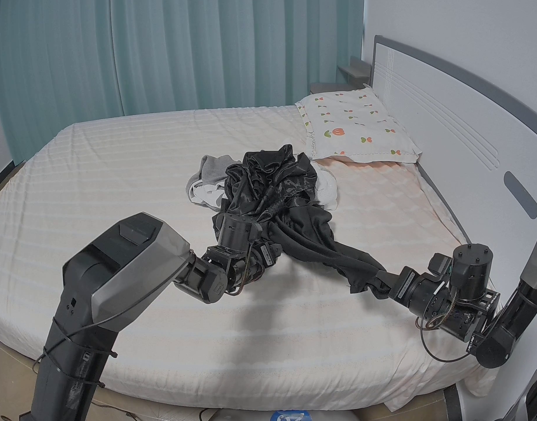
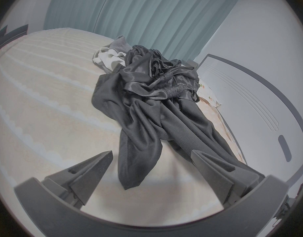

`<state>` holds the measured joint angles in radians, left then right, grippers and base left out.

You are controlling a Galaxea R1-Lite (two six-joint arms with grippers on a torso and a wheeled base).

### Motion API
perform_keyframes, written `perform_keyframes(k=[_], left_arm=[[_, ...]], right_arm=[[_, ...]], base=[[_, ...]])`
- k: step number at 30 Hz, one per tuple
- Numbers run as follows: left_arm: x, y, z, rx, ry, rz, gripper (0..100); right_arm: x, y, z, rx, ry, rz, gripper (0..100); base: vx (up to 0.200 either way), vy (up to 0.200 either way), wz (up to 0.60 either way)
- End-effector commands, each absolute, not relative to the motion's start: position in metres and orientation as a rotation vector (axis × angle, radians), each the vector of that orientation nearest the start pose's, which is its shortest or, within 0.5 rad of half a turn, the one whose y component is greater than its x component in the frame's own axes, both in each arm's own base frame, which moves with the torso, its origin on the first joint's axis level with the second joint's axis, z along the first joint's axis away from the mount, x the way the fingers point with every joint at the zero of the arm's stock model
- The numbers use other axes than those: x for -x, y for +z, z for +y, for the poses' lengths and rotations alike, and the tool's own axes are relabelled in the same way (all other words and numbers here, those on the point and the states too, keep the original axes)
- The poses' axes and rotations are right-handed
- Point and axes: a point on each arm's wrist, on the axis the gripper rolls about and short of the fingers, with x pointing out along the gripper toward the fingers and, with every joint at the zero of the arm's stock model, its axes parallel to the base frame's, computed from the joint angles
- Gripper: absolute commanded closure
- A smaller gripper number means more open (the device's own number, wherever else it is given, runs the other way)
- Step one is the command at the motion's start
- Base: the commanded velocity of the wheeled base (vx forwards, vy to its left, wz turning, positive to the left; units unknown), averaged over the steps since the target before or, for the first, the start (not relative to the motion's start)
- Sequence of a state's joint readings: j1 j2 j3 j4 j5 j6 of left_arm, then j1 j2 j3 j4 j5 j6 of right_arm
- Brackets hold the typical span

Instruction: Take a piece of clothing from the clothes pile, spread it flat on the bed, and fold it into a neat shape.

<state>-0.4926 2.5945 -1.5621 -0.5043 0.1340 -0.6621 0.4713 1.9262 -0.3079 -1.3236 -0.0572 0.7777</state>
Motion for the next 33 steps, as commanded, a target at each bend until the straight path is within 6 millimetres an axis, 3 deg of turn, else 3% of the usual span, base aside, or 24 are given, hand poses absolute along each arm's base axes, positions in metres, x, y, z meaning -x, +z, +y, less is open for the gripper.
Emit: perform_keyframes(k=[1,13,14,21,28,33], left_arm=[[-0.445,-0.02,-0.238,0.471,-0.165,0.603,0],[-0.452,-0.032,-0.24,0.462,-0.139,0.599,0],[-0.453,-0.033,-0.24,0.459,-0.132,0.609,100],[-0.454,-0.025,-0.233,0.472,-0.087,0.585,100],[-0.429,0.033,-0.208,0.573,-0.081,0.564,100],[-0.386,0.102,-0.185,0.65,-0.167,0.529,100]], right_arm=[[-0.241,0.075,0.121,-0.685,0.279,0.425,100],[-0.242,0.076,0.121,-0.692,0.281,0.42,100],[-0.242,0.076,0.122,-0.714,0.278,0.421,100],[-0.244,0.075,0.122,-0.726,0.273,0.428,100],[-0.254,0.084,0.118,-0.743,0.273,0.384,100],[-0.264,0.111,0.119,-0.768,0.314,0.272,100]], base=[[0.0,0.0,0.0],[0.0,0.0,0.0],[0.0,0.0,0.0],[0.0,0.0,0.0],[0.0,0.0,0.0],[0.0,0.0,0.0]])
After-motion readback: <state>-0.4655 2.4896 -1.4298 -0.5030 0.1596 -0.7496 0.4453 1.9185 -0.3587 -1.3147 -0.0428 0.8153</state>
